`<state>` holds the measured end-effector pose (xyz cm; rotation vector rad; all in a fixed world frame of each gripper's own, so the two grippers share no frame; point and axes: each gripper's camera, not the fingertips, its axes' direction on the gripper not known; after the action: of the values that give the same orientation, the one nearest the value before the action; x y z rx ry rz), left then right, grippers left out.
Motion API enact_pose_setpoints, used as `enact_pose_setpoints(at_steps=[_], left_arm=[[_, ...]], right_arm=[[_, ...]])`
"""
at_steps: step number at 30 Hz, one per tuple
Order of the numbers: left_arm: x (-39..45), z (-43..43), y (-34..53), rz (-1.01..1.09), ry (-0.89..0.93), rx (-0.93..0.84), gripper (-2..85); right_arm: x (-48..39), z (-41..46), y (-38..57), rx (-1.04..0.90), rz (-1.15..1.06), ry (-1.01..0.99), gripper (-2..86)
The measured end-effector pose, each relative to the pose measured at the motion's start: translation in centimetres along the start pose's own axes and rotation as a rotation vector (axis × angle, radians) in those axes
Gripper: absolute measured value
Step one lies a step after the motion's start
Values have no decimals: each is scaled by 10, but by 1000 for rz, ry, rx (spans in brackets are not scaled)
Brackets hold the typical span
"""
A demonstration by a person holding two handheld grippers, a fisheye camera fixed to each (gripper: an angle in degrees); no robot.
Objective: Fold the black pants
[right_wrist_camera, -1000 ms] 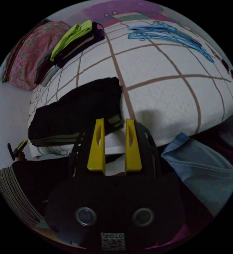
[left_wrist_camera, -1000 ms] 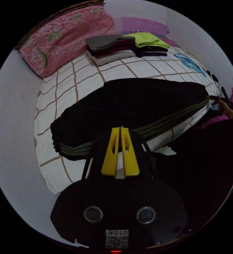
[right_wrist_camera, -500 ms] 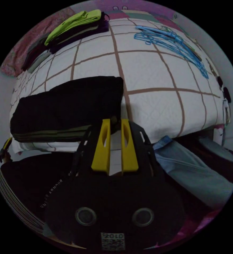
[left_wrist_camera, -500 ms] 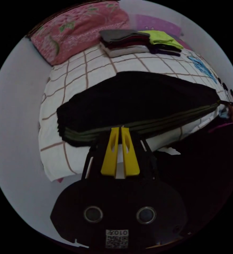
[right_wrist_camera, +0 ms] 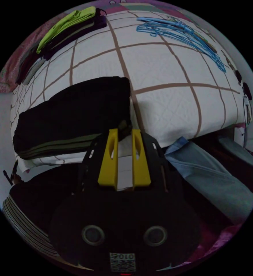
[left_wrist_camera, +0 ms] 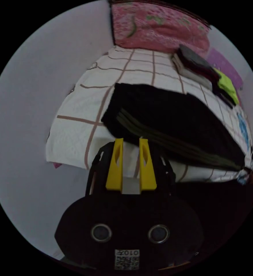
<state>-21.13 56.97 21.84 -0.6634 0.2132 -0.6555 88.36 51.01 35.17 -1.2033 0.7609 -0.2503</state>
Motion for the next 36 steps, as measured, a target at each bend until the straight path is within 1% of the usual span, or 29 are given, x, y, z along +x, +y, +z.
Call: enact_pose_setpoints(at_steps=[3, 5, 7, 9, 11, 14, 16, 18, 20, 24, 25, 26, 28, 33, 36], left_arm=[[-26, 4, -19, -81, 29, 44, 80], [-41, 13, -29, -120, 30, 38, 81], [-53, 23, -35, -149, 67, 36, 81], [-62, 32, -38, -183, 95, 24, 80], [-74, 43, -41, -230, 170, 15, 76], [-84, 50, -40, -286, 166, -10, 61], [-88, 51, -39, -291, 183, -23, 49], [-91, 45, -37, -269, 181, 1, 38], [-97, 39, -35, -274, 154, 17, 27], [-102, 46, -34, -262, 159, -2, 22], [-99, 50, -35, -231, 157, -25, 23], [-95, 52, -38, -201, 118, -57, 24], [-93, 52, -39, -185, 89, -66, 26], [-94, 60, -39, -216, 79, -121, 40], [-94, 51, -37, -238, 104, -89, 54]], right_arm=[[-11, -22, 5, 29, 12, 48, 76], [-20, -36, 8, 60, 21, 100, 76], [-35, -53, 13, 109, 18, 159, 74], [-48, -61, 15, 124, -3, 176, 73], [-61, -65, 17, 135, -22, 193, 71], [-83, -67, 20, 142, -53, 188, 71], [-98, -66, 23, 151, -72, 179, 72], [-107, -64, 25, 146, -89, 165, 72], [-116, -58, 26, 123, -108, 170, 74], [-130, -39, 29, 56, -155, 176, 78], [-132, -33, 30, 37, -158, 175, 79], [-133, -30, 30, 28, -159, 174, 80], [-135, -19, 33, -7, -155, 167, 81], [-135, -11, 43, -7, -166, 167, 82], [-129, -14, 53, 27, -178, 160, 85]])
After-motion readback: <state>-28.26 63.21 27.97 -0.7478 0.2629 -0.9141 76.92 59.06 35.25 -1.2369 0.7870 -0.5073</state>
